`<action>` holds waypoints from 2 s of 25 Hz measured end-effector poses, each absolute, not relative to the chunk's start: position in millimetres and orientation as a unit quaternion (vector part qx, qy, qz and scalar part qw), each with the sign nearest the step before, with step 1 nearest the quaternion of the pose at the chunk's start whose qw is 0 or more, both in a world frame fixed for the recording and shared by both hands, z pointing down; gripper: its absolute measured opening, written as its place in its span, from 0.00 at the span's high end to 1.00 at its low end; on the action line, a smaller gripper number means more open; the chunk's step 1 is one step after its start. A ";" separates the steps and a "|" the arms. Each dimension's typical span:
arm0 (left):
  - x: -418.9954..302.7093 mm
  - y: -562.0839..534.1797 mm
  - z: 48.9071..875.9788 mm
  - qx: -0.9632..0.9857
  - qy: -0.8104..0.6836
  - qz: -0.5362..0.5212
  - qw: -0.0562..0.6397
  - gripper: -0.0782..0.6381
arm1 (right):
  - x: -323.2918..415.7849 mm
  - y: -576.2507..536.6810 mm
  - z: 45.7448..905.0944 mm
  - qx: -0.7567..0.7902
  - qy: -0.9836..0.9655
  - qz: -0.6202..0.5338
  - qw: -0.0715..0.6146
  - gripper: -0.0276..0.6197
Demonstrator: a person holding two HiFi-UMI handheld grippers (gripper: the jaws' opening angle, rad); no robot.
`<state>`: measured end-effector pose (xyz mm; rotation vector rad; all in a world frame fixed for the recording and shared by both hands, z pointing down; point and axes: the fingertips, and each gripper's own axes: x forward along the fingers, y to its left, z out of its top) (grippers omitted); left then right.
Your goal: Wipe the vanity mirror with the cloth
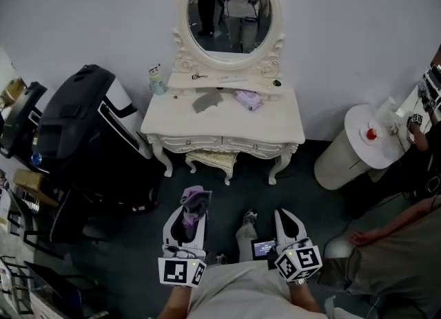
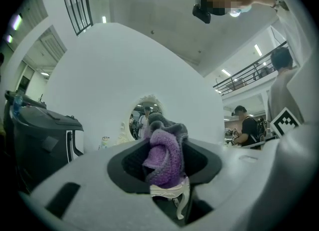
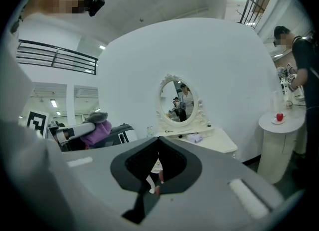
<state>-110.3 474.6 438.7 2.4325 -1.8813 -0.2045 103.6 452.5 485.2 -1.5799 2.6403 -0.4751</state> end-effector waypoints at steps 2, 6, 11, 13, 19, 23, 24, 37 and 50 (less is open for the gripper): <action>-113.5 465.4 439.9 0.788 -0.611 -0.066 0.033 0.67 | 98.5 441.1 485.1 -0.504 0.850 -0.154 0.014 0.95; -118.2 439.1 439.3 0.788 -0.612 -0.064 0.033 0.67 | 91.5 410.7 486.1 -0.501 0.850 -0.158 0.019 0.95; -121.5 390.6 431.7 0.783 -0.618 -0.072 0.033 0.67 | 83.8 357.2 493.1 -0.492 0.854 -0.169 0.011 0.95; -120.9 363.2 426.7 0.782 -0.618 -0.070 0.032 0.67 | 83.9 327.9 486.1 -0.490 0.856 -0.165 0.020 0.95; -110.5 280.8 417.2 0.775 -0.627 -0.074 0.031 0.67 | 95.7 242.7 475.0 -0.483 0.862 -0.155 0.023 0.95; -98.6 232.7 412.7 0.772 -0.630 -0.080 0.026 0.67 | 107.4 192.3 470.2 -0.474 0.869 -0.139 0.015 0.95; -96.5 222.1 412.7 0.770 -0.632 -0.083 0.025 0.67 | 110.1 180.6 468.5 -0.473 0.871 -0.133 0.014 0.95; -120.7 89.1 411.0 0.776 -0.621 -0.101 0.047 0.67 | 96.2 66.7 477.3 -0.494 0.857 -0.150 0.000 0.95; -182.5 -101.0 375.9 0.835 -0.537 -0.104 0.059 0.67 | 40.6 -79.2 445.4 -0.591 0.794 -0.140 0.028 0.95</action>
